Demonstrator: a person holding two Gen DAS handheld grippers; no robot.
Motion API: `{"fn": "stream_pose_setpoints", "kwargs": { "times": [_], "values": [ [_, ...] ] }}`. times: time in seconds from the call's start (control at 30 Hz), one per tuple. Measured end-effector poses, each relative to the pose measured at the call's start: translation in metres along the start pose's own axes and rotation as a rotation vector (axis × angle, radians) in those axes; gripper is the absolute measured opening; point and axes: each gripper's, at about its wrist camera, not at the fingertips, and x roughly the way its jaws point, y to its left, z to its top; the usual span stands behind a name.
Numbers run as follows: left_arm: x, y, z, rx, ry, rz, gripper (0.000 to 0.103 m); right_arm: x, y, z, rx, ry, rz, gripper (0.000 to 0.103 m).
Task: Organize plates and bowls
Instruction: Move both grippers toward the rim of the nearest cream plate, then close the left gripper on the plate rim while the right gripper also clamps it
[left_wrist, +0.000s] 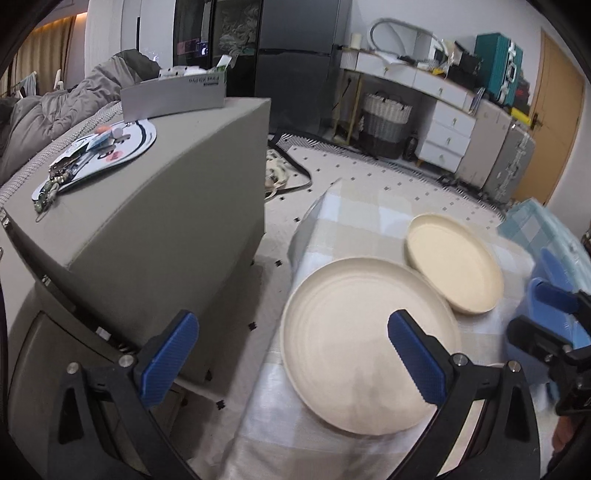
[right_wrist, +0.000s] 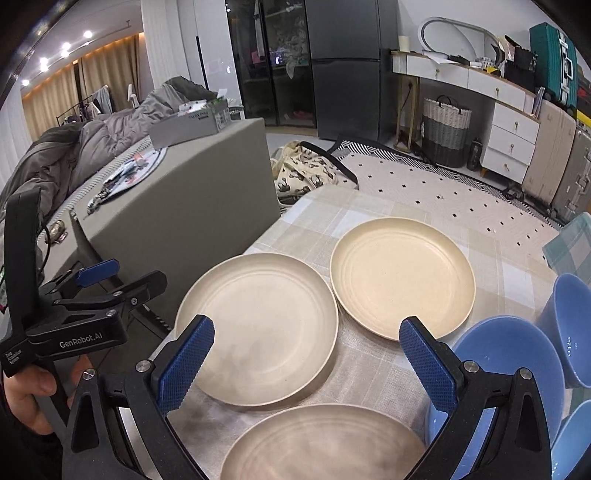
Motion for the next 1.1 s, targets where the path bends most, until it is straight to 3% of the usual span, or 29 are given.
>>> {"fn": "stream_pose_setpoints", "kwargs": {
  "times": [0.23, 0.6, 0.67, 0.73, 0.83, 1.1],
  "values": [
    [0.032, -0.010, -0.002, 0.094, 0.059, 0.053, 0.102, 0.040, -0.006, -0.008, 0.027, 0.048, -0.003, 0.092],
    [0.074, -0.004, -0.020, 0.091, 0.187, 0.068, 0.092, 0.087, -0.003, -0.018, 0.031, 0.126, -0.005, 0.080],
    [0.078, -0.003, -0.022, 0.091, 0.204, 0.062, 0.082, 0.093, -0.003, -0.021, 0.027, 0.138, -0.013, 0.078],
    [0.082, -0.002, -0.025, 0.085, 0.216, 0.055, 0.081, 0.099, -0.004, -0.023, 0.027, 0.150, -0.017, 0.077],
    [0.086, -0.001, -0.028, 0.075, 0.236, 0.044, 0.069, 0.105, -0.006, -0.026, 0.032, 0.166, -0.024, 0.073],
    [0.083, -0.001, -0.028, 0.059, 0.245, 0.013, 0.058, 0.119, -0.013, -0.032, 0.043, 0.203, -0.031, 0.060]
  ]
}}
